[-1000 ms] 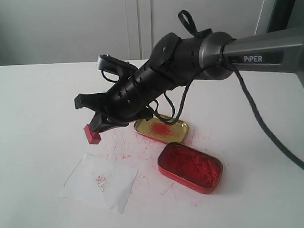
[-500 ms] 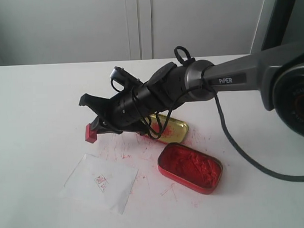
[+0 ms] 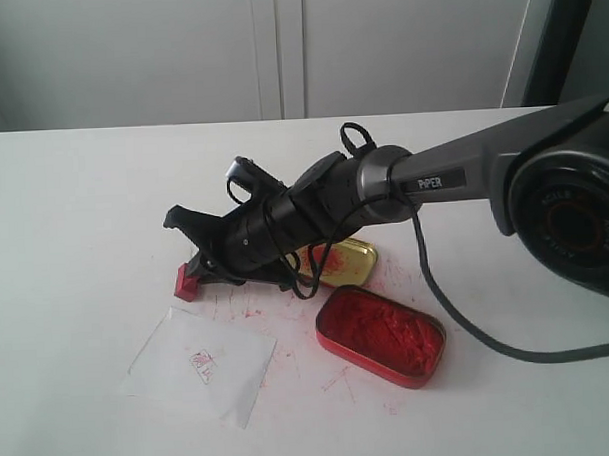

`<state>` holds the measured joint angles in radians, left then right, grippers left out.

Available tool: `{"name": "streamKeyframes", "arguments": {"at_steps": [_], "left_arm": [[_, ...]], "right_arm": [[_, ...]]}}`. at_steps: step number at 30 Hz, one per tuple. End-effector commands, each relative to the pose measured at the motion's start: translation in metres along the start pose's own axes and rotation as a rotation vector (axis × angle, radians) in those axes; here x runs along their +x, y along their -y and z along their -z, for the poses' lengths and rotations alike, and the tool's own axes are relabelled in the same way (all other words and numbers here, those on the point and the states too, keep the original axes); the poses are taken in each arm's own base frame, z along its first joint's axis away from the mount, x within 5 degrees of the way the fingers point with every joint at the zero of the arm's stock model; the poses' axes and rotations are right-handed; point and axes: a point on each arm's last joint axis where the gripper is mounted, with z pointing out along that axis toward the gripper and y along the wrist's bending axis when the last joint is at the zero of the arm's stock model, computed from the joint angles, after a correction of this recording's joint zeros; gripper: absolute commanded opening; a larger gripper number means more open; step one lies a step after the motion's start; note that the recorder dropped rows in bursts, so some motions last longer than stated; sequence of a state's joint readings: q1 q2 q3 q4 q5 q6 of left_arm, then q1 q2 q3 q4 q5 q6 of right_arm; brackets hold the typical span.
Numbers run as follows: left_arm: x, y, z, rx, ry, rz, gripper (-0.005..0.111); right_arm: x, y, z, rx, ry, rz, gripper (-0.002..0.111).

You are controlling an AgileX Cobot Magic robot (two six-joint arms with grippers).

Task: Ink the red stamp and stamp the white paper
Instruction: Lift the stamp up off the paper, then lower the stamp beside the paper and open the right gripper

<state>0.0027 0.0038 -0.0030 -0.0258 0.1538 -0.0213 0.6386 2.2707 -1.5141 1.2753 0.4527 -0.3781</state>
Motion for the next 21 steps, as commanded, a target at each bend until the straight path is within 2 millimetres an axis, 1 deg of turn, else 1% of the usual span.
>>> {"name": "streamKeyframes", "arguments": {"at_steps": [1, 2, 5, 7, 11, 21], "left_arm": [[0.000, 0.000, 0.000, 0.002, 0.004, -0.001, 0.000], [0.000, 0.000, 0.000, 0.002, 0.004, -0.001, 0.000], [0.000, 0.000, 0.000, 0.002, 0.004, -0.001, 0.000], [0.000, 0.000, 0.000, 0.002, 0.004, -0.001, 0.000], [0.000, 0.000, 0.000, 0.002, 0.004, -0.001, 0.000], [0.000, 0.000, 0.000, 0.002, 0.004, -0.001, 0.000]], "right_arm": [[0.001, 0.001, -0.001, -0.003, -0.013, -0.010, 0.005], [0.001, 0.001, -0.001, -0.003, -0.012, -0.025, 0.012], [0.000, -0.003, 0.003, -0.011, -0.006, -0.027, 0.027], [-0.003, -0.012, 0.011, -0.027, 0.017, -0.016, 0.037], [-0.006, -0.017, 0.017, -0.021, 0.035, -0.005, 0.038], [-0.012, -0.011, 0.023, 0.086, 0.093, 0.060, 0.038]]}}
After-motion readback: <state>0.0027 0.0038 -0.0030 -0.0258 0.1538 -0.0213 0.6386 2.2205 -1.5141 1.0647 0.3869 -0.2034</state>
